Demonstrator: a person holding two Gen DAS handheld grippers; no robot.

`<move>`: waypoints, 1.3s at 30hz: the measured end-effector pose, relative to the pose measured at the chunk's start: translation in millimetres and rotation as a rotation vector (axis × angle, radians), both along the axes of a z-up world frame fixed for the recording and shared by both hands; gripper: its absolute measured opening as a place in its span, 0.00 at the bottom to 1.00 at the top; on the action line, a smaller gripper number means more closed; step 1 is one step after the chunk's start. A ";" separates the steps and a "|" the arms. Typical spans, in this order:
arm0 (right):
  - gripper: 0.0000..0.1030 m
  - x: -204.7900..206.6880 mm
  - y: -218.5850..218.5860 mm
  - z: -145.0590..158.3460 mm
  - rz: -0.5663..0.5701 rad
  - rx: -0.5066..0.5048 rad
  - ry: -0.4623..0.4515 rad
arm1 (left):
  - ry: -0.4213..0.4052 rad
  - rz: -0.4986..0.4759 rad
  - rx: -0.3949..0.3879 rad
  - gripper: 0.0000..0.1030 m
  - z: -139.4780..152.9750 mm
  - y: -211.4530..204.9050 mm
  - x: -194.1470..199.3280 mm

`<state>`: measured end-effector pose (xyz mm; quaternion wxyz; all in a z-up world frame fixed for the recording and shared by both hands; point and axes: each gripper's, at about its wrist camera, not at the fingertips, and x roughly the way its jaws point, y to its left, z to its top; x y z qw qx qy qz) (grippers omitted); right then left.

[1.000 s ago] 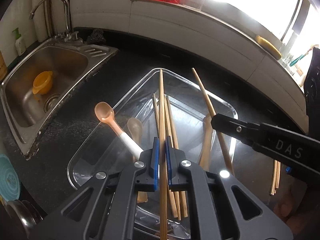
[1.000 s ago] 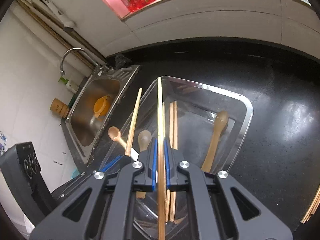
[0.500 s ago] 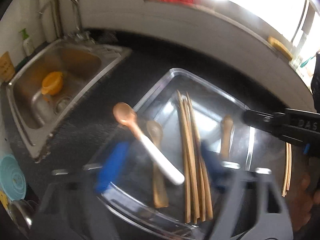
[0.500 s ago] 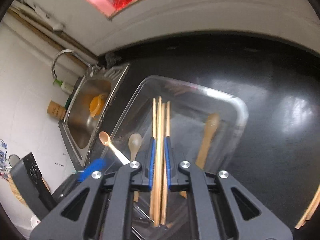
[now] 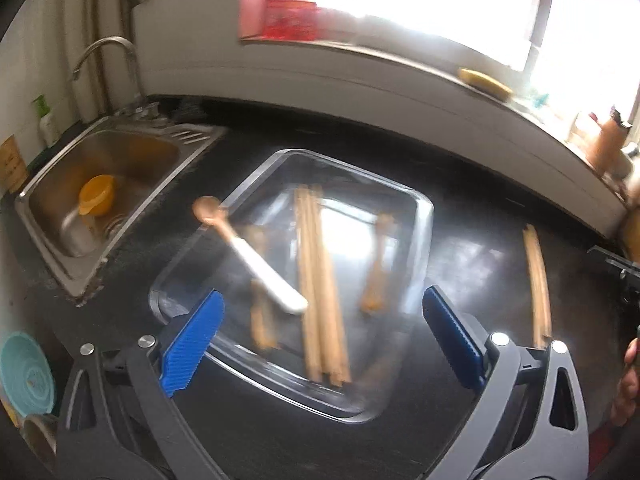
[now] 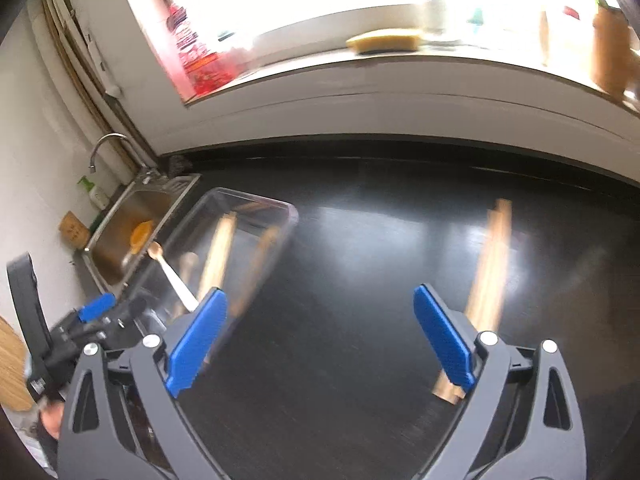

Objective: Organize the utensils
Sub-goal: 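Move both tools back over the remaining chopsticks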

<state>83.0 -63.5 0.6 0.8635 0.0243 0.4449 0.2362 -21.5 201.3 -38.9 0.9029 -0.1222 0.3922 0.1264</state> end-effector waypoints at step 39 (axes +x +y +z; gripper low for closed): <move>0.89 62.5 -166.3 -80.0 -0.277 -0.095 0.138 | 0.183 -0.517 0.069 0.94 -97.8 -226.2 185.4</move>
